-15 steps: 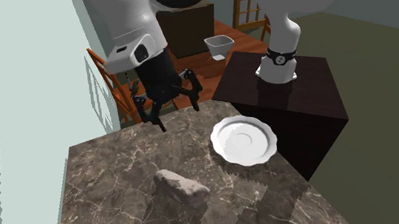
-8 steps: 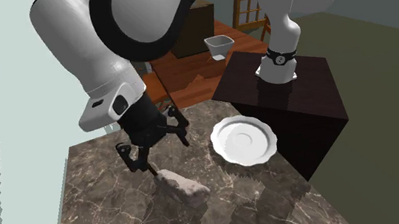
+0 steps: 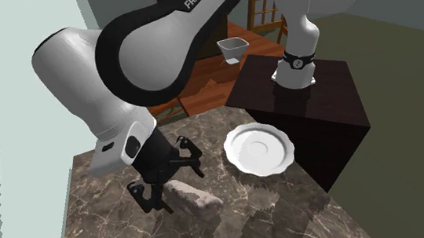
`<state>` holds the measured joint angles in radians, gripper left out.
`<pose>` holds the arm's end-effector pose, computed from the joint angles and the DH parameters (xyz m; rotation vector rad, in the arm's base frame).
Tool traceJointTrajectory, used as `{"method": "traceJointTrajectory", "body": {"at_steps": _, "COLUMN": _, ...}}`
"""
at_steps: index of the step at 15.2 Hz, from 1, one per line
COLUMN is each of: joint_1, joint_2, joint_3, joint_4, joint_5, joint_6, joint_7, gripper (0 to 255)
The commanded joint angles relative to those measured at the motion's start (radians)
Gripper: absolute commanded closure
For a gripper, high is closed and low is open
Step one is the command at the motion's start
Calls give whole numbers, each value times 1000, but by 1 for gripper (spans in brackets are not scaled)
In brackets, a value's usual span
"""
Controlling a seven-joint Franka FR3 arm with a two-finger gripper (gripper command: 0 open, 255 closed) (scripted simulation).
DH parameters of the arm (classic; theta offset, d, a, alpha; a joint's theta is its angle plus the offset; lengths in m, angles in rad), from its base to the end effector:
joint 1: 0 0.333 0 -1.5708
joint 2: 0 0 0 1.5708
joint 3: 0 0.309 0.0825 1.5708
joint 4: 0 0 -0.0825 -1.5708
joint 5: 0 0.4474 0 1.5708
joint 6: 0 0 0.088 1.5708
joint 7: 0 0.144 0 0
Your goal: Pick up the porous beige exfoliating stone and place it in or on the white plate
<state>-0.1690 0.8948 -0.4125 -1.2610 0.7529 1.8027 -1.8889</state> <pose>0.7097 -0.2983 0.1603 -2.3231 -1.4619 -0.3590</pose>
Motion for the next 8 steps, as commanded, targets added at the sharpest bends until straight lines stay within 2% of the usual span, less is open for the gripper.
{"method": "traceJointTrajectory", "body": {"at_steps": 1, "joint_1": 4, "joint_2": 9, "joint_3": 4, "joint_4": -10, "joint_5": 6, "joint_6": 19, "joint_7": -6, "gripper": 0}}
{"method": "traceJointTrajectory", "body": {"at_steps": 8, "joint_1": 9, "joint_2": 15, "joint_3": 8, "joint_4": -19, "joint_5": 11, "joint_6": 34, "joint_7": -9, "gripper": 0}}
